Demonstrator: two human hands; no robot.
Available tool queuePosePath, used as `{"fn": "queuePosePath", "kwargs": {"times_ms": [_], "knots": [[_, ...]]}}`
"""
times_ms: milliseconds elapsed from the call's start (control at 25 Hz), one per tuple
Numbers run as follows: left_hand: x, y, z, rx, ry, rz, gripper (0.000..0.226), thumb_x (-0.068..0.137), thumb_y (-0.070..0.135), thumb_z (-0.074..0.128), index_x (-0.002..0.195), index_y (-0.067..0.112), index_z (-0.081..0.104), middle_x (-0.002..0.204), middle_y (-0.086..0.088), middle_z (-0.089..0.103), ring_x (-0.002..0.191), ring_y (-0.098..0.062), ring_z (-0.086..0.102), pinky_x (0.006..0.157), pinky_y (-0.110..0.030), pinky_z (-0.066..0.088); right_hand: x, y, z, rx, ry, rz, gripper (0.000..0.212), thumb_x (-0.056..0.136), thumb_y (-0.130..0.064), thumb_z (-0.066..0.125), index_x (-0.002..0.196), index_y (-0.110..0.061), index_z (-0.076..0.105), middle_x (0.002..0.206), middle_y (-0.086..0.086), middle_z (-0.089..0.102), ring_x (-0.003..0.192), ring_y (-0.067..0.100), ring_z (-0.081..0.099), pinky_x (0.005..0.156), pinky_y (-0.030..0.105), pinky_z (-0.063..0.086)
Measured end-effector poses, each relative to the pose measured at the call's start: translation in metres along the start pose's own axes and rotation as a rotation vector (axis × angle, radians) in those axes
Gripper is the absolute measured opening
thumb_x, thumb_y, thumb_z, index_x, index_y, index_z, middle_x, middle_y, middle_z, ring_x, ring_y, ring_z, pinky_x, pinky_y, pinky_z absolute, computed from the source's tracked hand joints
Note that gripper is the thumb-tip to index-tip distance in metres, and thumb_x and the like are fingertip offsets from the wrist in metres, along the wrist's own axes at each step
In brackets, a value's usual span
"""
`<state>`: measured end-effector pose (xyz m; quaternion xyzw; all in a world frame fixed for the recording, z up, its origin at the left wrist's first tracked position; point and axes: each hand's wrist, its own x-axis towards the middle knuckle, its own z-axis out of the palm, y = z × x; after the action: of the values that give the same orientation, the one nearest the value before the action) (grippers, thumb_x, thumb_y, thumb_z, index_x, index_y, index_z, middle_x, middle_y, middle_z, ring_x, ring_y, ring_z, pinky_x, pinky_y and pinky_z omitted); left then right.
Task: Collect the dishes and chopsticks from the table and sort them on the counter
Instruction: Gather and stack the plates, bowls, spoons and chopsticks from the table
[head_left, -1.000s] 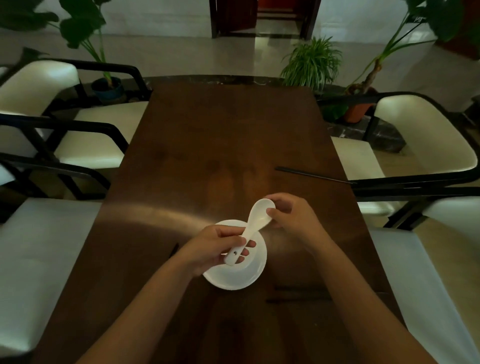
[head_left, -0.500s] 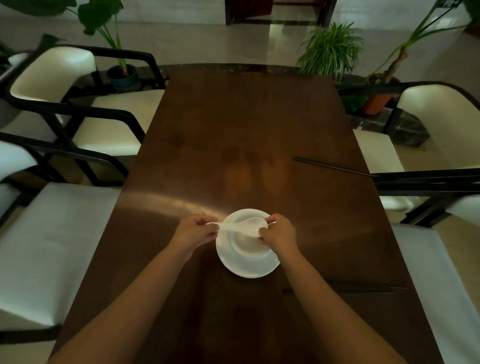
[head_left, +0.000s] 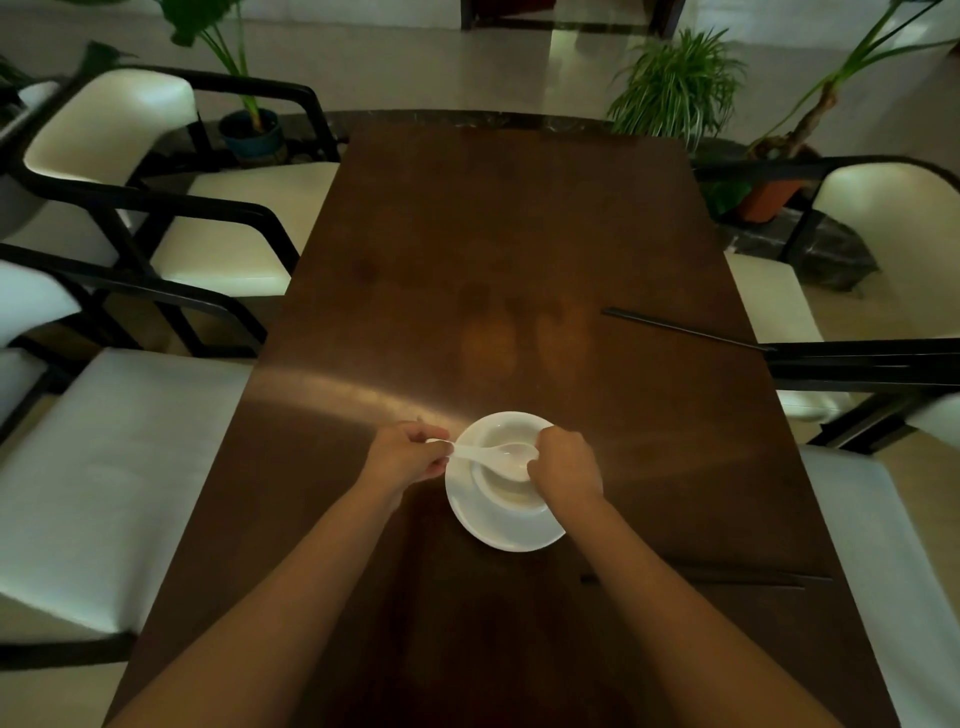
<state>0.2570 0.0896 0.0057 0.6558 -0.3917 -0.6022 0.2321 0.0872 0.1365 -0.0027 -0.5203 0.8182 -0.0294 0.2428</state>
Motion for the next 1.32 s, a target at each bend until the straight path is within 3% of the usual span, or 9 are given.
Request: {"fn": "queuePosePath", "kwargs": {"times_ms": [120, 320, 600, 760, 880, 1040, 1200, 1320], "knots": [[-0.002, 0.001, 0.000, 0.015, -0.006, 0.012, 0.019, 0.078, -0.002, 0.068, 0.096, 0.004, 0.062, 0.093, -0.019, 0.063, 0.068, -0.017, 0.061, 0.052, -0.015, 0.054, -0.005, -0.003, 0.001, -0.052, -0.016, -0.032, 0.023, 0.088, -0.007, 0.050, 0.108, -0.006, 0.061, 0.109, 0.013, 0.066, 0.099, 0.026, 0.062, 0.080, 0.033, 0.050], [-0.006, -0.002, -0.003, 0.028, -0.025, 0.003, 0.025, 0.080, -0.001, 0.067, 0.104, 0.002, 0.060, 0.100, -0.018, 0.063, 0.072, -0.018, 0.063, 0.053, -0.015, 0.055, -0.015, -0.007, -0.001, -0.092, -0.002, -0.081, 0.019, 0.088, -0.005, 0.048, 0.103, -0.005, 0.059, 0.105, 0.013, 0.066, 0.095, 0.026, 0.062, 0.074, 0.031, 0.046], [-0.007, -0.009, -0.002, 0.022, -0.030, 0.038, 0.028, 0.083, -0.002, 0.062, 0.110, -0.006, 0.059, 0.099, -0.020, 0.062, 0.069, -0.018, 0.062, 0.070, -0.027, 0.055, -0.020, 0.001, 0.003, -0.021, 0.039, -0.098, 0.032, 0.089, -0.004, 0.048, 0.119, -0.008, 0.059, 0.119, 0.013, 0.060, 0.104, 0.027, 0.059, 0.089, 0.035, 0.048], [-0.009, -0.009, -0.005, 0.025, -0.051, 0.012, 0.026, 0.086, 0.005, 0.060, 0.112, 0.002, 0.057, 0.102, -0.018, 0.064, 0.070, -0.016, 0.064, 0.060, -0.021, 0.055, -0.026, 0.006, 0.011, 0.032, 0.087, -0.151, 0.034, 0.089, -0.001, 0.048, 0.120, -0.009, 0.059, 0.122, 0.011, 0.059, 0.107, 0.027, 0.058, 0.094, 0.038, 0.048], [-0.009, -0.010, -0.008, 0.013, -0.055, 0.007, 0.020, 0.089, 0.010, 0.058, 0.108, 0.007, 0.058, 0.102, -0.015, 0.065, 0.073, -0.017, 0.065, 0.065, -0.025, 0.055, -0.034, 0.008, 0.017, -0.070, 0.070, -0.250, 0.032, 0.088, -0.004, 0.051, 0.118, -0.011, 0.059, 0.119, 0.008, 0.061, 0.107, 0.023, 0.056, 0.091, 0.035, 0.048], [-0.008, -0.022, -0.032, 0.005, 0.128, 0.068, 0.011, 0.090, 0.012, 0.054, 0.095, 0.008, 0.063, 0.099, -0.013, 0.067, 0.074, -0.020, 0.065, 0.073, -0.032, 0.054, -0.049, 0.001, 0.020, -0.114, 0.188, -0.350, 0.030, 0.086, -0.007, 0.056, 0.116, -0.008, 0.061, 0.114, 0.009, 0.064, 0.105, 0.024, 0.057, 0.087, 0.036, 0.051], [-0.028, -0.075, -0.082, 0.488, 0.276, 0.261, 0.023, 0.085, 0.026, 0.060, 0.105, 0.018, 0.064, 0.102, -0.006, 0.067, 0.086, -0.016, 0.063, 0.078, -0.032, 0.050, -0.073, -0.018, 0.037, -0.048, 0.405, -0.673, 0.023, 0.069, -0.003, 0.075, 0.092, -0.005, 0.072, 0.088, 0.012, 0.073, 0.079, 0.027, 0.068, 0.067, 0.038, 0.058], [-0.045, -0.117, -0.100, 0.801, 0.354, 0.247, 0.043, 0.079, 0.042, 0.064, 0.116, 0.021, 0.058, 0.115, -0.001, 0.057, 0.098, -0.019, 0.059, 0.073, -0.031, 0.048, -0.081, -0.041, 0.059, -0.007, 0.304, -0.865, 0.031, 0.071, -0.002, 0.072, 0.102, -0.006, 0.070, 0.098, 0.011, 0.072, 0.086, 0.026, 0.068, 0.069, 0.037, 0.058]]}}
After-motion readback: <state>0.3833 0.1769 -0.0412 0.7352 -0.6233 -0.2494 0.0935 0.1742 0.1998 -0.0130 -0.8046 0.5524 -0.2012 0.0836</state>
